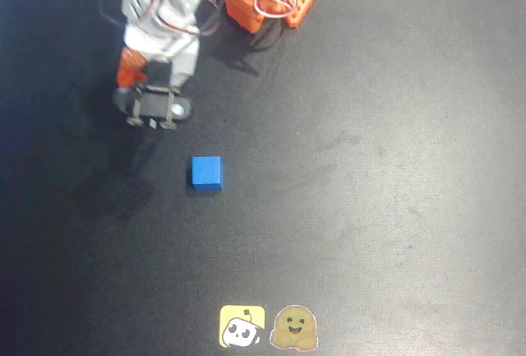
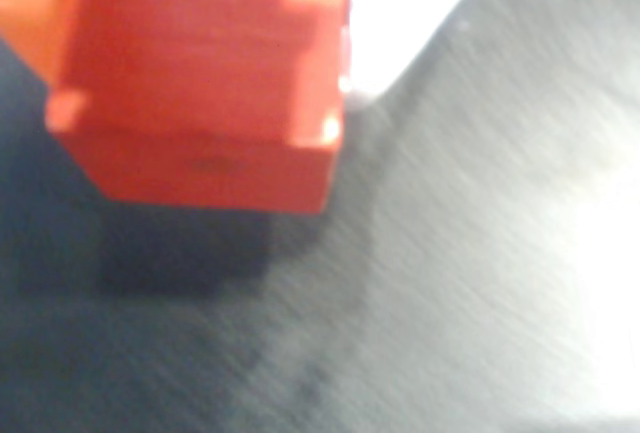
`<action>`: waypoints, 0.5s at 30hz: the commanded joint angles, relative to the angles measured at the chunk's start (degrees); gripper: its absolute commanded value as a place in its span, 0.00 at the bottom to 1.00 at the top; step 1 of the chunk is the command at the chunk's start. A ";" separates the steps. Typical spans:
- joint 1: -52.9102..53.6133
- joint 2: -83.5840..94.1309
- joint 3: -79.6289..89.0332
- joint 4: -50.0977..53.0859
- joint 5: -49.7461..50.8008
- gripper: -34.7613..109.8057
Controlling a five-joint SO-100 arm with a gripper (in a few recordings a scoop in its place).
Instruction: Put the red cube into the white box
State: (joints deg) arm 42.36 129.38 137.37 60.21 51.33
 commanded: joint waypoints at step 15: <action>12.74 15.47 -3.43 19.42 -4.48 0.24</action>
State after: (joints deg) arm 53.79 141.68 135.70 77.34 47.55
